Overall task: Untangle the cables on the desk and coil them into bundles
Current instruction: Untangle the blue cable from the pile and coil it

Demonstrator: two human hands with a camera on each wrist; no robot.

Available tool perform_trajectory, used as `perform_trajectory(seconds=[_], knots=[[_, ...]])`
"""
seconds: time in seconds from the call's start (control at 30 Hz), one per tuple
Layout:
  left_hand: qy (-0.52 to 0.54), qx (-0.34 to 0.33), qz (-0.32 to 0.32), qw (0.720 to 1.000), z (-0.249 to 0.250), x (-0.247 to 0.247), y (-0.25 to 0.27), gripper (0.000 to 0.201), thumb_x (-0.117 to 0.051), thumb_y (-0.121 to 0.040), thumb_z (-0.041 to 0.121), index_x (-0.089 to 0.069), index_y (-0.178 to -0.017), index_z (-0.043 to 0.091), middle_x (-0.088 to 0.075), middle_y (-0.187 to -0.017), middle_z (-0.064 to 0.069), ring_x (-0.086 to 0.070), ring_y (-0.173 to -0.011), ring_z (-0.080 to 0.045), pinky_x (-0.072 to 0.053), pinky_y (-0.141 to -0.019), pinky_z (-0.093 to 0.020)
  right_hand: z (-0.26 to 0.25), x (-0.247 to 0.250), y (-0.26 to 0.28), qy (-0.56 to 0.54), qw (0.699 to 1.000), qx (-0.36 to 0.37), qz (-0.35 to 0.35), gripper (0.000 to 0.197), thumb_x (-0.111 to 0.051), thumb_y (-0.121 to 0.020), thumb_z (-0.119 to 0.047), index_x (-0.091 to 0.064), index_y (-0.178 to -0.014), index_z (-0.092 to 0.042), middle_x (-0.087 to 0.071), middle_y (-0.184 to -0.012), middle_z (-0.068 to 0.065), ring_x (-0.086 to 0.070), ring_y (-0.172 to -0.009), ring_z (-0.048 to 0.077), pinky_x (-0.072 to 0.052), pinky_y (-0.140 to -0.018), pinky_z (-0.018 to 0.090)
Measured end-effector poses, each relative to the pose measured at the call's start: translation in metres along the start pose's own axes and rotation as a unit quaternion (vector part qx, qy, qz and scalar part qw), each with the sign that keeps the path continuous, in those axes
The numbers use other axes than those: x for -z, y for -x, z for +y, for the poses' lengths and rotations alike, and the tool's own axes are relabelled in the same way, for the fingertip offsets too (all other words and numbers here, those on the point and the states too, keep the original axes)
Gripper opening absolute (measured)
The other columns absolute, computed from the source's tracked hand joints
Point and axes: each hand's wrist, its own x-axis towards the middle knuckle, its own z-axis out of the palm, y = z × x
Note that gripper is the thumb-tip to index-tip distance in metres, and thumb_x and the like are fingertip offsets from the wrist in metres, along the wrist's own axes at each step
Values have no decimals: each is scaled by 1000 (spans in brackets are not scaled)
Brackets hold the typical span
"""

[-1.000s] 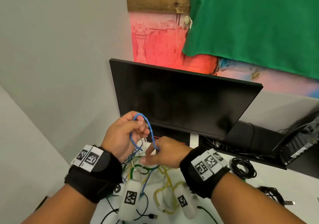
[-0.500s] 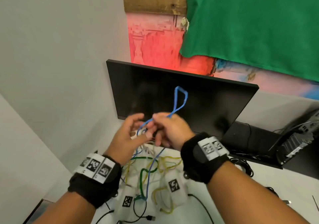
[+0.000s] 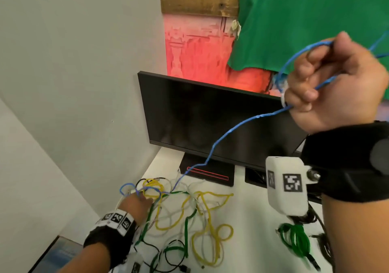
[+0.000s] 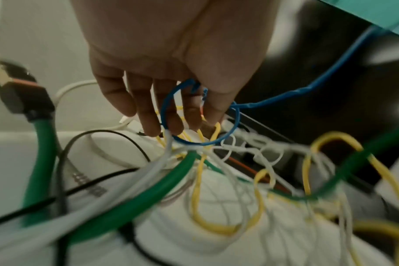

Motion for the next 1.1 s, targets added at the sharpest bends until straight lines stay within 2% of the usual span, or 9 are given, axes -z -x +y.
perform_trajectory(seconds=[0.1, 0.2, 0.4, 0.5, 0.57, 0.67, 0.77, 0.9, 1.1], knots=[[202, 5, 67, 977, 13, 21, 1, 31, -53, -97, 30, -60, -78, 8, -68, -83, -16, -64, -85, -32, -41, -67, -32, 13, 9, -1, 106, 994, -2, -22, 45, -41, -97, -33, -63, -60, -18, -57, -56, 4, -36, -33, 14, -14, -39, 15], [320, -50, 130, 937, 36, 56, 12, 43, -61, -94, 28, -53, -56, 10, -56, -53, -4, -53, -56, -20, -40, -60, -32, 63, 23, 8, 378, 917, -104, -68, 37, -51, -99, -21, -66, -66, -15, -65, -58, 7, -44, -32, 14, -26, -35, 14], [451, -166, 159, 863, 69, 119, 41, 37, -61, -83, 41, -58, -58, 14, -64, -57, -6, -68, -73, -34, -48, -78, -41, 167, 56, 56, 529, 759, -356, -132, 27, -53, -94, -24, -66, -74, -12, -66, -64, 6, -58, -44, 18, -48, -47, 30], [500, -177, 138, 837, 78, 136, 55, 34, -53, -81, 40, -61, -62, 12, -66, -60, -11, -68, -75, -32, -51, -85, -38, 184, 67, 68, 659, 641, -368, -137, 24, -54, -89, -26, -61, -107, -12, -69, -100, 9, -69, -83, 26, -54, -74, 36], [475, -170, 140, 852, 82, 139, 61, 40, -45, -85, 40, -61, -61, 13, -66, -59, -11, -66, -71, -26, -51, -80, -35, 181, 69, 69, 725, 576, -346, -149, 57, -58, -85, -31, -40, -137, -16, -54, -134, 10, -58, -118, 28, -48, -91, 34], [381, -158, 146, 899, 88, 135, 67, 45, -44, -92, 44, -60, -61, 16, -67, -59, -6, -62, -64, -21, -48, -71, -37, 169, 56, 71, 696, 657, -250, -150, 86, -57, -79, -38, -16, -154, -26, -34, -151, -1, -42, -135, 22, -39, -99, 30], [328, -153, 147, 920, 99, 130, 71, 42, -57, -90, 43, -58, -61, 12, -67, -59, -2, -55, -50, -8, -43, -61, -32, 169, 38, 73, 627, 752, -147, -143, 74, -57, -71, -56, -42, -141, -35, -53, -133, -14, -54, -119, 6, -41, -92, 20], [340, -202, 58, 917, 106, 129, 79, 23, -71, -66, 39, -63, -75, 19, -66, -63, -3, -58, -56, -15, -47, -63, -32, 184, 34, 78, 616, 755, -167, -150, 19, -69, -82, -48, -62, -86, -32, -62, -75, -11, -57, -68, 0, -43, -65, 23], [247, -196, 88, 945, 84, 122, 72, 17, -68, -86, 11, -67, -86, 28, -58, -61, 6, -54, -53, -3, -42, -57, -11, 180, 66, 74, 529, 830, -168, -52, 23, -70, -88, -26, -65, -67, -23, -68, -62, 3, -56, -53, 6, -45, -55, 21]])
